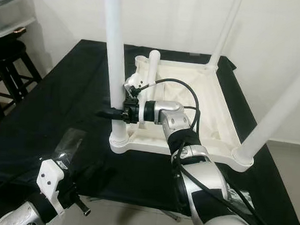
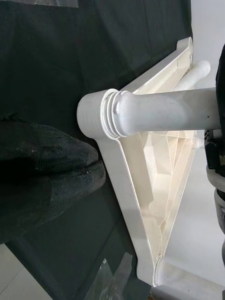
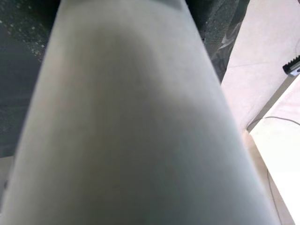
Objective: Building children table
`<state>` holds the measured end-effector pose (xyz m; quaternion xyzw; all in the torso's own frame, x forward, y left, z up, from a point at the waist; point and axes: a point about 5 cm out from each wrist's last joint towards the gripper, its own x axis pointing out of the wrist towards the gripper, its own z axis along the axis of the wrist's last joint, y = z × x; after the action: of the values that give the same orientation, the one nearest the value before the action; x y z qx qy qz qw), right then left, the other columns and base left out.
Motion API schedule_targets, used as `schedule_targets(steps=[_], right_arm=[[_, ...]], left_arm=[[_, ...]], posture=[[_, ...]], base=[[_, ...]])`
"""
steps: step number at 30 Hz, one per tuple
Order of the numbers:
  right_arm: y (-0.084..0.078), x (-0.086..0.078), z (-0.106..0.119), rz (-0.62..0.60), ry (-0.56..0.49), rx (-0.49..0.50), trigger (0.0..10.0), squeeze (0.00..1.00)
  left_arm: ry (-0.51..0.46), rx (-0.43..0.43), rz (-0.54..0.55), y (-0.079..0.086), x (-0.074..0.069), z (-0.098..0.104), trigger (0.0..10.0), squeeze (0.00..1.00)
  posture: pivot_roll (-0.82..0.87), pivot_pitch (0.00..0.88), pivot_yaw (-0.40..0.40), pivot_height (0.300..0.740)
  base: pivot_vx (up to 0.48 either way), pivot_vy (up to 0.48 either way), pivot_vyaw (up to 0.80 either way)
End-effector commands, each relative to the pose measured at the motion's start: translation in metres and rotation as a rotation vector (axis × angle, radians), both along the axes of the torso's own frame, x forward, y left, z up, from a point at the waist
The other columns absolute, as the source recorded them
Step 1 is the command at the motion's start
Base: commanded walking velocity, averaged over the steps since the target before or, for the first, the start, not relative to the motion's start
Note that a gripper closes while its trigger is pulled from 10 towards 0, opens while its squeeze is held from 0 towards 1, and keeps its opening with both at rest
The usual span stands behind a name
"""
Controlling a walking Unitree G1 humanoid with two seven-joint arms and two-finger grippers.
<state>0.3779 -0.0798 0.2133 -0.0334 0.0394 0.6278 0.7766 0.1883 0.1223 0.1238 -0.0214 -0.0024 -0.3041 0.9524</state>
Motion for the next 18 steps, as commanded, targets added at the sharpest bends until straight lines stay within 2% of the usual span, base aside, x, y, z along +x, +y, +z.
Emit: schedule_targets(steps=[1,5,6,7,8,9,11,12,13,14,15,18], right_arm=[[-0.008,-0.001,-0.005,-0.016,0.011,0.042,0.0,0.00],[-0.016,-0.002,-0.011,-0.062,-0.003,0.050,0.0,0.00],[-0.022,-0.002,-0.025,-0.177,0.020,0.030,0.0,0.00],[-0.022,-0.002,-0.025,-0.177,0.020,0.030,0.0,0.00],[-0.022,-0.003,-0.039,-0.365,0.012,0.024,0.0,0.00],[-0.023,-0.006,-0.047,-0.502,0.005,0.022,0.0,0.00],[-0.023,-0.006,-0.047,-0.502,0.005,0.022,0.0,0.00],[-0.002,-0.036,-0.078,-0.595,0.073,0.023,0.0,0.00],[-0.002,-0.036,-0.078,-0.595,0.073,0.023,0.0,0.00],[0.009,-0.050,-0.072,-0.621,0.004,0.048,0.0,0.00],[0.010,-0.053,-0.082,-0.661,0.061,0.042,0.0,0.00],[0.010,-0.053,-0.085,-0.671,0.084,0.044,0.0,0.00]], left_arm=[[0.013,0.006,0.004,-0.001,-0.001,-0.004,10.0,0.00],[0.012,0.004,0.004,-0.001,-0.002,-0.003,10.0,0.00],[0.012,0.002,0.003,-0.001,-0.002,-0.002,10.0,0.00],[0.012,0.002,0.003,-0.001,-0.002,-0.002,10.0,0.00],[0.011,0.002,0.003,0.000,-0.003,-0.002,10.0,0.00],[0.011,0.001,0.003,0.001,-0.003,-0.001,10.0,0.00],[0.011,0.001,0.003,0.001,-0.003,-0.001,10.0,0.00],[0.010,0.002,0.005,0.004,-0.003,0.000,10.0,0.00],[0.010,0.002,0.005,0.004,-0.003,0.000,10.0,0.00],[0.010,0.006,0.005,0.006,-0.003,0.000,10.0,0.00],[0.012,0.004,0.009,0.008,-0.002,0.000,10.0,0.00],[0.011,0.010,0.009,0.007,-0.001,0.000,10.0,0.00]], posture=[[0.08,0.054,-0.011,0.740],[0.07,0.061,-0.009,0.740],[0.06,0.070,-0.012,0.740],[0.06,0.070,-0.012,0.740],[0.06,0.085,-0.014,0.740],[0.06,0.088,-0.015,0.740],[0.06,0.088,-0.015,0.740],[0.04,0.102,-0.005,0.740],[0.04,0.102,-0.005,0.740],[0.02,0.106,0.013,0.740],[0.00,0.078,0.036,0.740],[0.04,0.090,0.019,0.740]], base=[[0.000,0.000,0.00],[0.000,0.000,0.00],[0.000,0.000,0.00],[0.000,0.000,0.00],[0.000,0.000,0.00],[0.000,0.000,0.00],[0.000,0.000,0.00],[0.000,0.000,0.00],[0.000,0.000,0.00],[0.000,0.000,0.00],[0.000,0.000,0.00],[0.000,0.000,0.00]])
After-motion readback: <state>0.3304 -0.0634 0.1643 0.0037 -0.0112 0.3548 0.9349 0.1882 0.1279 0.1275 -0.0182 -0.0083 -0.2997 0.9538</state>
